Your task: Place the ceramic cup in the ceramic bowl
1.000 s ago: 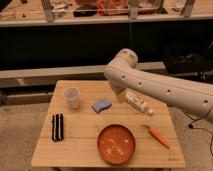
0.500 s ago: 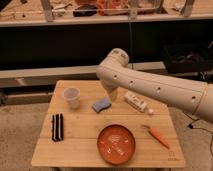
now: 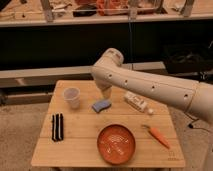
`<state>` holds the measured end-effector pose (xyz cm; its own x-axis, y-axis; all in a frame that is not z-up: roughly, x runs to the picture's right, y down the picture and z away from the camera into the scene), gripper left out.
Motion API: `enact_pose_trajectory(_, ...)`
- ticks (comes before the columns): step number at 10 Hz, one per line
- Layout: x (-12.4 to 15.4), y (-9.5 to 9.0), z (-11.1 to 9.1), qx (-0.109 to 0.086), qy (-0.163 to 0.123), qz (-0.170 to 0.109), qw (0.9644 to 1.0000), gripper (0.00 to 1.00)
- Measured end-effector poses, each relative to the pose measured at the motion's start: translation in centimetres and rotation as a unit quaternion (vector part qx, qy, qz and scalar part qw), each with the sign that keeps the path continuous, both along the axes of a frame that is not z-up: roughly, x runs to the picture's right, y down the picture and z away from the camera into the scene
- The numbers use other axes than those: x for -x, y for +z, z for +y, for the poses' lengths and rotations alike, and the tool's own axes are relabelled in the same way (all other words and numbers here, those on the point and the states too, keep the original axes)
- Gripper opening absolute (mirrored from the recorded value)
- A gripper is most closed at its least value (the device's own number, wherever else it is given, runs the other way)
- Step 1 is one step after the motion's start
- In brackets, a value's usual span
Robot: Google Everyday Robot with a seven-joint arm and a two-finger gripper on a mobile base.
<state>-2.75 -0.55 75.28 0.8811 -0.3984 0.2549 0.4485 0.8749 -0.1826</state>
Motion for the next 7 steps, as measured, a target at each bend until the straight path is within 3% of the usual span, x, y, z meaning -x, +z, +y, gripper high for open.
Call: enact_pose_trajectory(7, 4.1, 0.2, -0.3, -0.010, -0.007, -0.060, 0.9981, 0.80)
